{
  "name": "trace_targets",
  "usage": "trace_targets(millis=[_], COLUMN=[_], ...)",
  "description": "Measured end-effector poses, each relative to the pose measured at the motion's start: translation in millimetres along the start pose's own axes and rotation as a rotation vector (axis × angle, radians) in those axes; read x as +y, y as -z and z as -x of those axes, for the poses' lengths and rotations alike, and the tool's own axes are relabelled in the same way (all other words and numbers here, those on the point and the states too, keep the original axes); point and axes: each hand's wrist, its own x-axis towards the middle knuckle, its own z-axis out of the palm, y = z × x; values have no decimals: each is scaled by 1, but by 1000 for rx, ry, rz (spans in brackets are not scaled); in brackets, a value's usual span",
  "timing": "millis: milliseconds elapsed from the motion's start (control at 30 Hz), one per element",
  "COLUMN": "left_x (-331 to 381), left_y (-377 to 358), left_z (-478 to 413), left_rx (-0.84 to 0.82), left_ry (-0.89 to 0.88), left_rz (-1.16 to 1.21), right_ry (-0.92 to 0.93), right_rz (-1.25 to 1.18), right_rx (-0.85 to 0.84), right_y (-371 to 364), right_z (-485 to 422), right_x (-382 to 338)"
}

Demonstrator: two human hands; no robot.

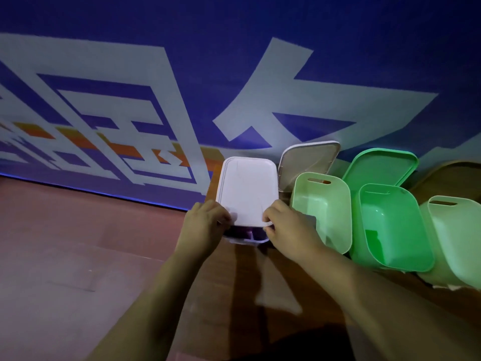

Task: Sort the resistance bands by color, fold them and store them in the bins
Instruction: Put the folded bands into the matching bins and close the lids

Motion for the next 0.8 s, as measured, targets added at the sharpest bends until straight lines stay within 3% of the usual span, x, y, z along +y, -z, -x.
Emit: trace_targets(millis=[567, 800], left_x=[5, 4], left_y=[-23, -28], left_z=[39, 42], left_rx=[-74, -115], left_ry=[149, 121], left_rz=[107, 13], right_ry=[57, 81], right_rz=[-45, 2], right_rx=[-111, -125], right_y=[-40, -43], right_z=[23, 25], right_x=[6, 7])
